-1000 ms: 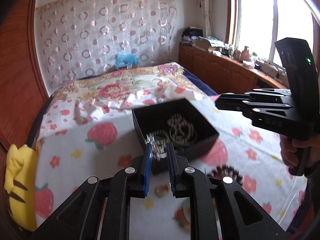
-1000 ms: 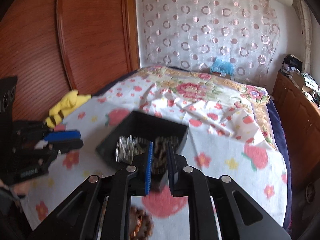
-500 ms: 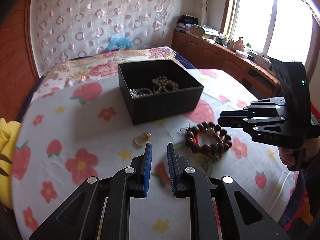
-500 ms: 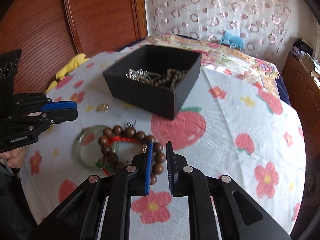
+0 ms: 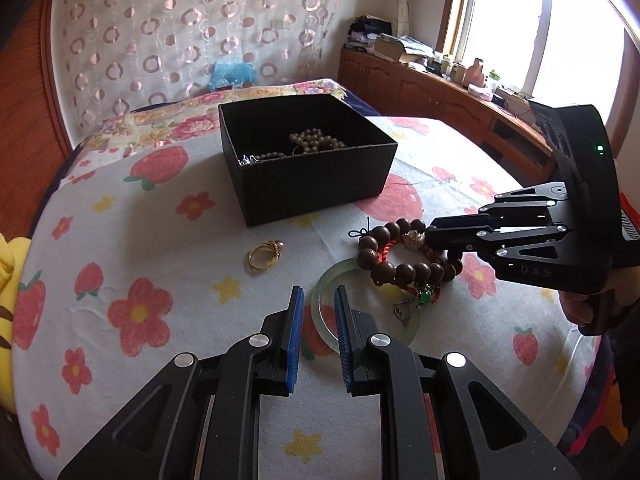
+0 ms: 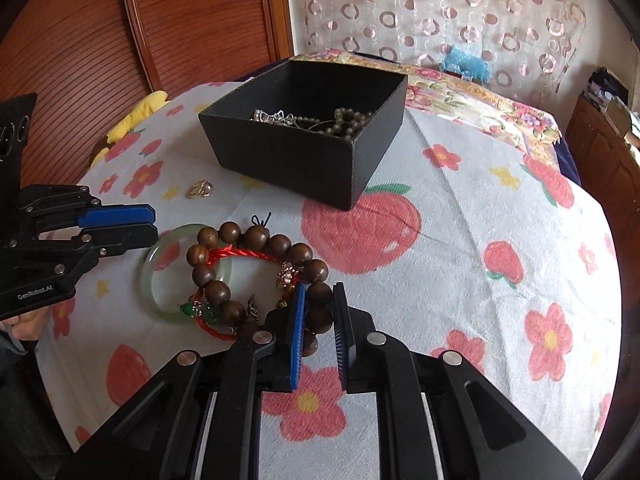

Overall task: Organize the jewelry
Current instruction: 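Grasp the wooden bead bracelet with the right tool while the left tool reaches for the jade bangle, then grasp the jade bangle with the left tool while the right tool carries the beads toward the box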

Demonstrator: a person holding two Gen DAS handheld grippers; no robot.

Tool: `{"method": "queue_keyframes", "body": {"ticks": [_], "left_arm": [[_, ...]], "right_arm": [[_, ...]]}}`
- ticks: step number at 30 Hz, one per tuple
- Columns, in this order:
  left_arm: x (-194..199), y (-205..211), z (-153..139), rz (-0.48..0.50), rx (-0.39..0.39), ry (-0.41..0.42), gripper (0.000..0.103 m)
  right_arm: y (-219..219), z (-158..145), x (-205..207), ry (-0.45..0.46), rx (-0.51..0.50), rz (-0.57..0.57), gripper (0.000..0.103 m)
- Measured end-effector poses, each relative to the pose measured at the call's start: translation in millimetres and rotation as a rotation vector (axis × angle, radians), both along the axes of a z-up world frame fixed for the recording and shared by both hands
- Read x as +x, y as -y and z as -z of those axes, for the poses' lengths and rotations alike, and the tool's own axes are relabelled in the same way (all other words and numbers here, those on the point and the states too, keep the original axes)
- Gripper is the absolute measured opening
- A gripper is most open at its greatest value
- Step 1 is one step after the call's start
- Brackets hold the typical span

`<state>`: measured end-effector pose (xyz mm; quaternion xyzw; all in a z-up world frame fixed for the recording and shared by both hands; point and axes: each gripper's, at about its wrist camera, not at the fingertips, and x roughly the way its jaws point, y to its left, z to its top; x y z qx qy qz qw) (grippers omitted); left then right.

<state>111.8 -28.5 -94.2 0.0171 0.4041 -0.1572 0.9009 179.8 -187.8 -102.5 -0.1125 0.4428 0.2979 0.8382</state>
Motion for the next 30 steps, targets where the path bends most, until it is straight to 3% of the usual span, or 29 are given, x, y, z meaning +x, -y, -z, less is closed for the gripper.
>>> {"method": "queue_keyframes", "body": {"ticks": [12, 24, 26, 30], "left_arm": [[6.5, 3.4, 5.6, 0.002, 0.01, -0.024, 0.015], [15.4, 4.2, 12.8, -0.002, 0.015, -0.049, 0.015], [16.1, 4.0, 12.7, -0.005, 0.013, -0.05, 0.006], [13.8, 0.0, 4.5, -0.025, 0.009, -0.023, 0.006]], "right_arm": [[24.7, -68.2, -15.1, 0.19, 0.097, 0.059, 0.015], [40.3, -88.0, -17.1, 0.257, 0.077, 0.106, 0.015], [42.5, -91.0, -16.7, 0.263, 0.078, 0.113, 0.015], [45.6, -92.6, -16.5, 0.262, 0.084, 0.116, 0.015]]}}
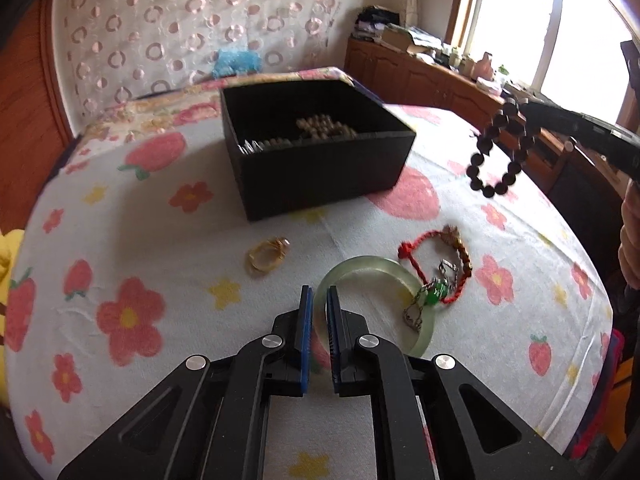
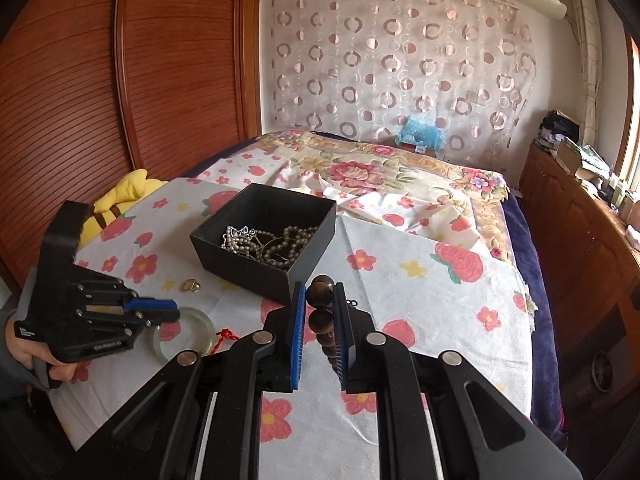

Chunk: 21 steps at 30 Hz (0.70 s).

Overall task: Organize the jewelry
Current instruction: 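Grasp the jade bangle with the left tool while the right tool carries the beads toward the box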

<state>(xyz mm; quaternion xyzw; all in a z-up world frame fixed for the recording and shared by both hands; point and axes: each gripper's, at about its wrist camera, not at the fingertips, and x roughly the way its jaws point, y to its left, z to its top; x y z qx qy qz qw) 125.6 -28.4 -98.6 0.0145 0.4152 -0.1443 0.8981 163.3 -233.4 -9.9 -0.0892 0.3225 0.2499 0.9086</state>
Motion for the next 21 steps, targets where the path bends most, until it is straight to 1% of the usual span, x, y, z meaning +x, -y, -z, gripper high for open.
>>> {"method": "queue_keyframes", "body": {"ticks": [6, 9, 12, 15, 21], "left_arm": [[-18.0, -3.8, -39.3, -0.022, 0.035, 0.132, 0.007], [-20.8, -7.3, -53.3, -0.036, 0.037, 0.168, 0.007], [-21.6, -10.9, -62.0, -0.048, 0.04, 0.194, 0.007], [-18.9, -13.4, -66.0, -0.056, 0.039, 0.202, 0.007], [-11.5, -18.7, -75.9, -0.075, 0.036, 0.226, 0.007]], "right_arm": [[-5.0, 5.3, -1.4, -0.011, 0.002, -0.013, 0.015], [-9.7, 5.6, -1.5, -0.011, 0.005, -0.021, 0.015], [-12.9, 2.9, -2.9, -0.005, 0.006, -0.029, 0.015], [-15.9, -2.4, -2.9, 0.007, 0.009, -0.034, 0.015], [-21.1, -19.7, 3.2, 0.036, 0.024, -0.041, 0.015]]}}
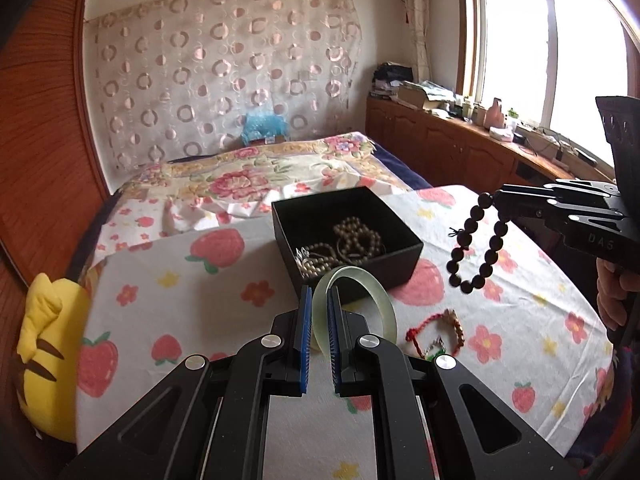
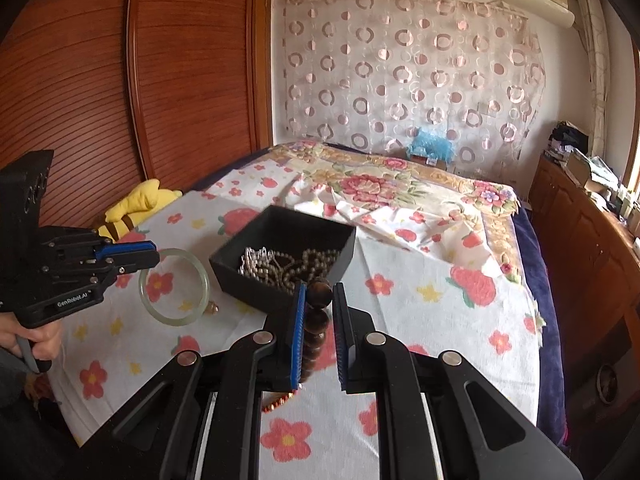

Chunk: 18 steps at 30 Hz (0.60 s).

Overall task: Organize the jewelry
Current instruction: 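Grasp the jade bangle with the left tool while the right tool carries the beads toward the box, then lower the bangle and bead bracelet into the black box and open both tools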

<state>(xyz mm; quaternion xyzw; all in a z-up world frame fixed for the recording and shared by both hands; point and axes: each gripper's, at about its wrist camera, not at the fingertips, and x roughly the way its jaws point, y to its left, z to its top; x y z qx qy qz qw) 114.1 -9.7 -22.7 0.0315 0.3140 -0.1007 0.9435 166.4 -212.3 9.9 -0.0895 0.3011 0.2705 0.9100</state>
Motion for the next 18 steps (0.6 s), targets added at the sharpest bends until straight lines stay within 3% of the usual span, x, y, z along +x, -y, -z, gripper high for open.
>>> {"method": "queue_keyframes", "body": {"ticks": [10, 18], "left_arm": [[16.6, -8.8, -10.0, -0.017, -0.015, 0.028, 0.007], [30.2, -12.9, -13.8, -0.028, -0.032, 0.041, 0.007]], "right_arm": [[-22.2, -30.0, 25.0, 0.059, 0.018, -0.019, 0.015], [-39.8, -31.5, 56.2, 0.018, 0.055, -0.024, 0.015]]}}
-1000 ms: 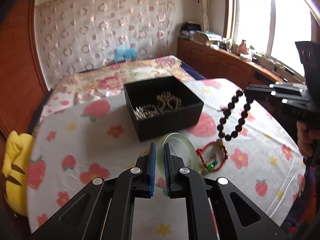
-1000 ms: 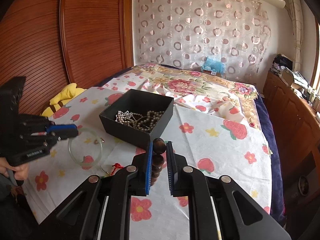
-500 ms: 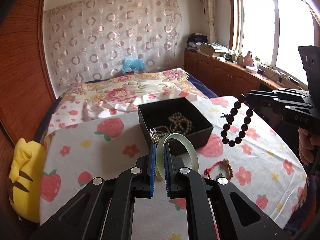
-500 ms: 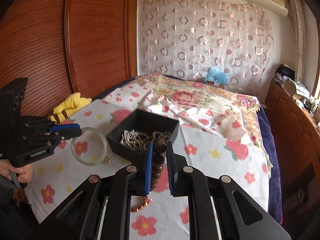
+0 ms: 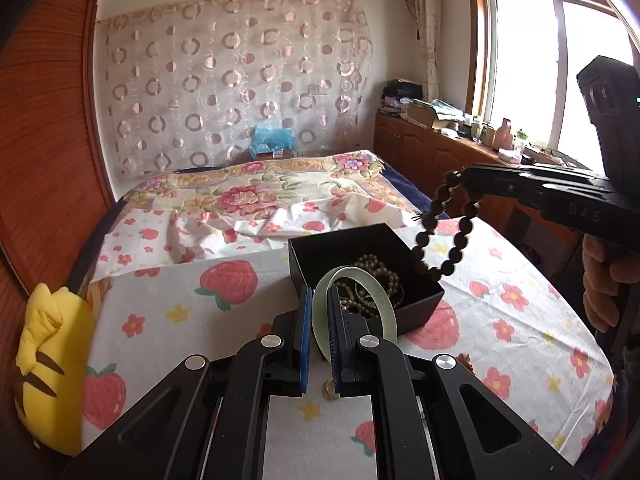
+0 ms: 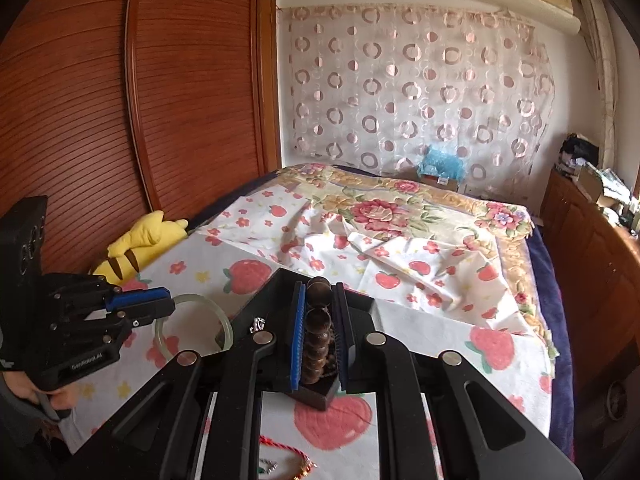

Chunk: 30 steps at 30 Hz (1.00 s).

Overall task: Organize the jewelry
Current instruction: 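Lower the bangle and bead bracelet into the black box and open both tools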

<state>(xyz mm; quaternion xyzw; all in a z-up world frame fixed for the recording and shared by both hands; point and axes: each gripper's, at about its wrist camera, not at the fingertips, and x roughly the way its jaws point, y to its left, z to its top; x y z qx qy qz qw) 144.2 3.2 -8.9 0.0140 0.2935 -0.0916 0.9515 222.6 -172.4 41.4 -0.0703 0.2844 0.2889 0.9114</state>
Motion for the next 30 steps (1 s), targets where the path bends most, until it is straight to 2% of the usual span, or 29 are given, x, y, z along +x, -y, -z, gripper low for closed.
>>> {"method": "queue_keyframes", "body": {"ticks": [11, 14, 22, 30], "left_arm": [[27.2, -1.5, -2.6, -0.012, -0.004, -0.009, 0.007], [35.9, 1.5, -1.7, -0.012, -0.001, -0.016, 0.007], [53.9, 15.1, 3.0, -0.001, 0.009, -0.031, 0.007], [68.2, 30.3, 14.0, 0.016, 0.031, -0.057, 0.007]], "right_arm": [[-19.9, 32.9, 21.5, -0.099, -0.015, -0.009, 0.016], [-20.4, 37.1, 20.4, -0.102, -0.013, -0.013, 0.016], [3.5, 42.7, 9.7, -0.108, -0.008, 0.004, 0.016], [24.6, 67.9, -13.2, -0.132, -0.041, 0.016, 0.016]]}}
